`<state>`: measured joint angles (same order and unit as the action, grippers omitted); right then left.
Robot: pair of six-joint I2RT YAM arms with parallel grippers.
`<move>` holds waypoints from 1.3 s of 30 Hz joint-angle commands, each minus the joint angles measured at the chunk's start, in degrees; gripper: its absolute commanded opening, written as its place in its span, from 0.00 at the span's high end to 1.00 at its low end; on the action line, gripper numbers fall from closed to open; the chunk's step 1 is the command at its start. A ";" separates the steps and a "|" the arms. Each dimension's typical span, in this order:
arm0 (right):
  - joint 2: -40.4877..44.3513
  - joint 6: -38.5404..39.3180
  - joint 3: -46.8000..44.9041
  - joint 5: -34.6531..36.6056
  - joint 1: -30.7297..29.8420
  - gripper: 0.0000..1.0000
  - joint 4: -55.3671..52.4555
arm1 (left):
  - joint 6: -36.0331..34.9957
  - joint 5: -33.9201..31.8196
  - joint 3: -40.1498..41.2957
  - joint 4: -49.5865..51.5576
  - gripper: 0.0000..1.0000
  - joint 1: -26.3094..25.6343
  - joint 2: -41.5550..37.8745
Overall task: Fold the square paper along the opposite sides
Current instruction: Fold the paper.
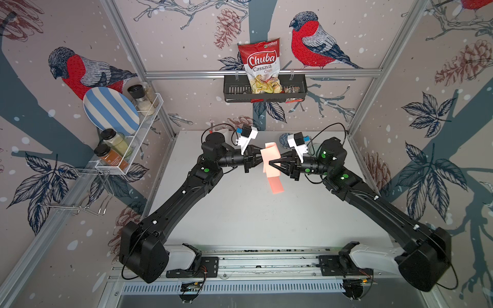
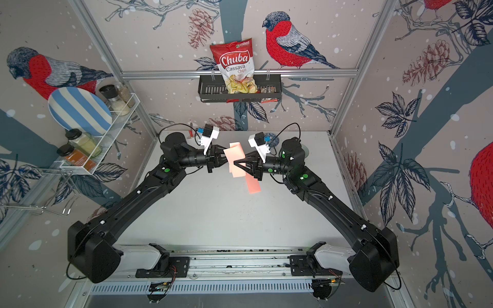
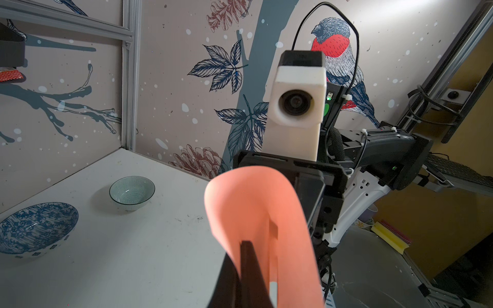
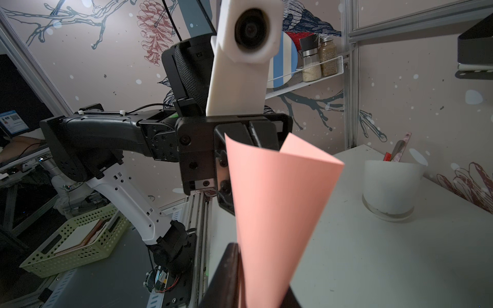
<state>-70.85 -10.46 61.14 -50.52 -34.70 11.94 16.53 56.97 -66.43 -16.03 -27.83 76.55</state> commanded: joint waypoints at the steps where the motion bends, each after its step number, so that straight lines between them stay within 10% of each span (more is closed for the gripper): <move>1: -0.07 0.27 0.20 0.33 -0.11 0.80 3.17 | 0.15 0.21 0.16 -1.63 1.00 -0.11 -0.25; 9: -0.51 0.37 0.47 2.25 -0.13 0.68 3.44 | 1.08 0.62 0.91 -2.90 1.00 -0.19 -1.11; 39: -0.69 1.76 0.07 1.66 -0.99 0.74 0.75 | -2.09 -0.63 -0.89 1.18 1.00 -0.64 -1.85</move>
<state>-71.50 -10.31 61.45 -47.99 -35.20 14.46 15.05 56.80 -66.50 -12.99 -28.38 74.89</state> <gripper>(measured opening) 0.259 0.048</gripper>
